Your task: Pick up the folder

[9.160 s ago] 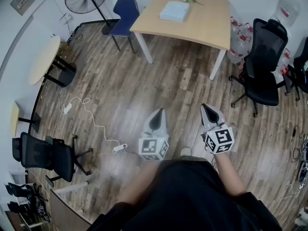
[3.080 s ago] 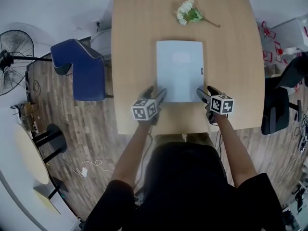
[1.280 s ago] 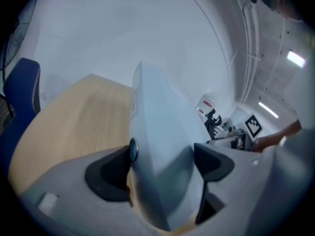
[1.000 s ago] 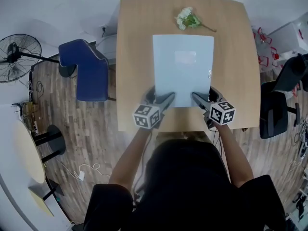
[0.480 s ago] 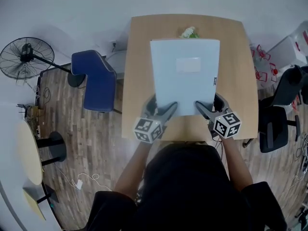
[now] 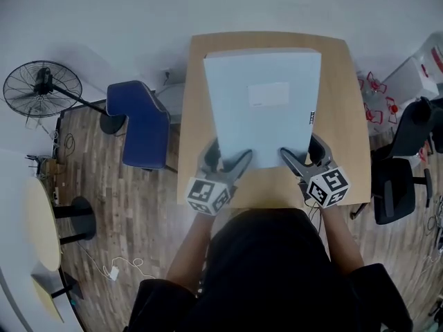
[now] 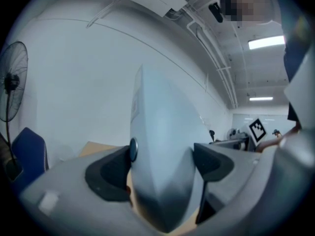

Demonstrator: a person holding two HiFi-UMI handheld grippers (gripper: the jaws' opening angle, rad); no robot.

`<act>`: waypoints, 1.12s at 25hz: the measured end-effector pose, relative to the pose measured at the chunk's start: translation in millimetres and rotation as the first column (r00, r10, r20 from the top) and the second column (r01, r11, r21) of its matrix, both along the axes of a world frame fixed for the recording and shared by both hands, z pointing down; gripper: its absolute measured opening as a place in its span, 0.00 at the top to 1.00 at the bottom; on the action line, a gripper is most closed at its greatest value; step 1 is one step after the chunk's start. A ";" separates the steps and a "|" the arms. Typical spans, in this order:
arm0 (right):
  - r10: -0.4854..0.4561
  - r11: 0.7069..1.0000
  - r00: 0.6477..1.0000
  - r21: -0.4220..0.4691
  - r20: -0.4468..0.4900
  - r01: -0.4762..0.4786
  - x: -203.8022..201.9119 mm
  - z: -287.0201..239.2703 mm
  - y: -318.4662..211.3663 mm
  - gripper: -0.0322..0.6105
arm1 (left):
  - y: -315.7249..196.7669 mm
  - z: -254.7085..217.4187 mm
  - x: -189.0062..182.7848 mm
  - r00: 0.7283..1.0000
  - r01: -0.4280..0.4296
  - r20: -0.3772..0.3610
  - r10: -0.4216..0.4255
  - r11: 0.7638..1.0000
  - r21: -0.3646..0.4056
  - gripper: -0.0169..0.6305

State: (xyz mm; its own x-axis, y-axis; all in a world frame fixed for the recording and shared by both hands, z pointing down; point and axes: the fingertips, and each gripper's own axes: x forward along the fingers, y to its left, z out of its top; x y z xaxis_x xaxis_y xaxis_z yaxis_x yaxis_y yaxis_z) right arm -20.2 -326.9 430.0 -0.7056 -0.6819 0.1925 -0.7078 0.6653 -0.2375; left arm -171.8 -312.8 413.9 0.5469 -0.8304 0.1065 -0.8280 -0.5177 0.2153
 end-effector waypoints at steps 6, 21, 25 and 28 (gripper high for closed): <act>0.018 0.999 1.000 0.042 -0.004 -0.018 -7.3 -15.0 5.7 0.35 | 2.8 -16.2 -6.9 1.000 -0.021 0.017 0.020 0.999 0.041 0.35; 0.043 0.995 0.999 0.091 -0.016 -0.041 -14.1 -42.8 5.8 0.35 | -0.2 -36.8 -14.8 0.999 -0.033 -0.026 0.035 0.997 0.068 0.35; 0.052 0.993 0.998 0.112 -0.025 -0.049 -12.1 -46.4 5.7 0.35 | -1.9 -38.4 -12.9 0.998 -0.042 -0.038 0.045 0.997 0.072 0.35; 0.056 0.992 0.998 0.118 -0.030 -0.052 -7.2 -45.3 7.4 0.35 | -0.9 -35.6 -8.3 0.997 -0.049 -0.049 0.052 0.997 0.068 0.35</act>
State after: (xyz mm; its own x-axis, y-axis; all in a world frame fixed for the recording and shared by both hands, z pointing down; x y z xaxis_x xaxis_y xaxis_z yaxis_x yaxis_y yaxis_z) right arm -27.5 -319.5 384.7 -0.6613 -0.7383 0.1323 -0.7500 0.6473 -0.1361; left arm -180.1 -313.7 378.3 0.5915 -0.8060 0.0231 -0.7895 -0.5731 0.2199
